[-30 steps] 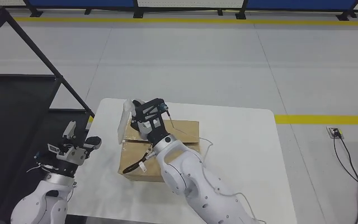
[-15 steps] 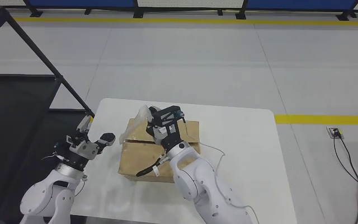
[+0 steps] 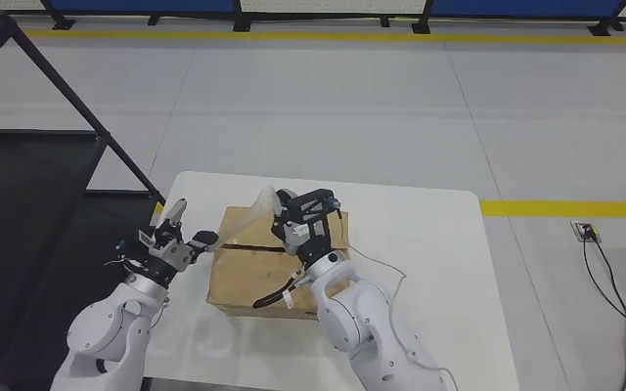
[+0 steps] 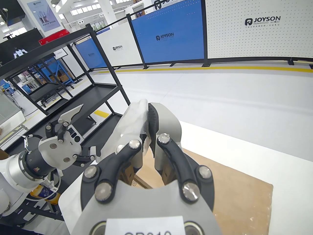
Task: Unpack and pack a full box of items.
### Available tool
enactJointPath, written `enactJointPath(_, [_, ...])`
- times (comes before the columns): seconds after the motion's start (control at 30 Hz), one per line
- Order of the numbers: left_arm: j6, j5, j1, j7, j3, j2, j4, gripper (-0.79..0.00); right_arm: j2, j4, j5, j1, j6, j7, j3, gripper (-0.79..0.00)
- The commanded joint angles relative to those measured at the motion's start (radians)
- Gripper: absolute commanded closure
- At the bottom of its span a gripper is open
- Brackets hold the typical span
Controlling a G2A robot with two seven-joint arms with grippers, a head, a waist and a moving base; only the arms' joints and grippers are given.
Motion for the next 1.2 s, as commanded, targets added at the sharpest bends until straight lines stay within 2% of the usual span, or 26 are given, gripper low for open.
enactJointPath(0.0, [0.003, -0.005, -0.004, 0.010, 0.005, -0.001, 0.003, -0.785, 0.001, -0.002, -0.004, -0.003, -0.003, 0.003, 0.005, 0.000])
enactJointPath(0.77, [0.016, 0.056, -0.041, 0.054, 0.075, -0.004, 0.043, -0.785, 0.006, 0.027, -0.044, -0.014, -0.027, 0.076, 0.045, 0.000])
enactJointPath(0.8, [0.016, 0.061, -0.042, 0.056, 0.077, -0.004, 0.044, -0.785, 0.006, 0.029, -0.047, -0.014, -0.029, 0.078, 0.046, -0.012])
enactJointPath(0.93, [0.012, 0.074, -0.044, 0.064, 0.090, -0.005, 0.046, -0.785, 0.006, 0.039, -0.054, -0.010, -0.030, 0.090, 0.049, -0.228])
enactJointPath(1.17, [0.011, 0.084, -0.049, 0.079, 0.109, -0.008, 0.056, -0.785, 0.007, 0.050, -0.065, -0.004, -0.027, 0.106, 0.056, -0.314])
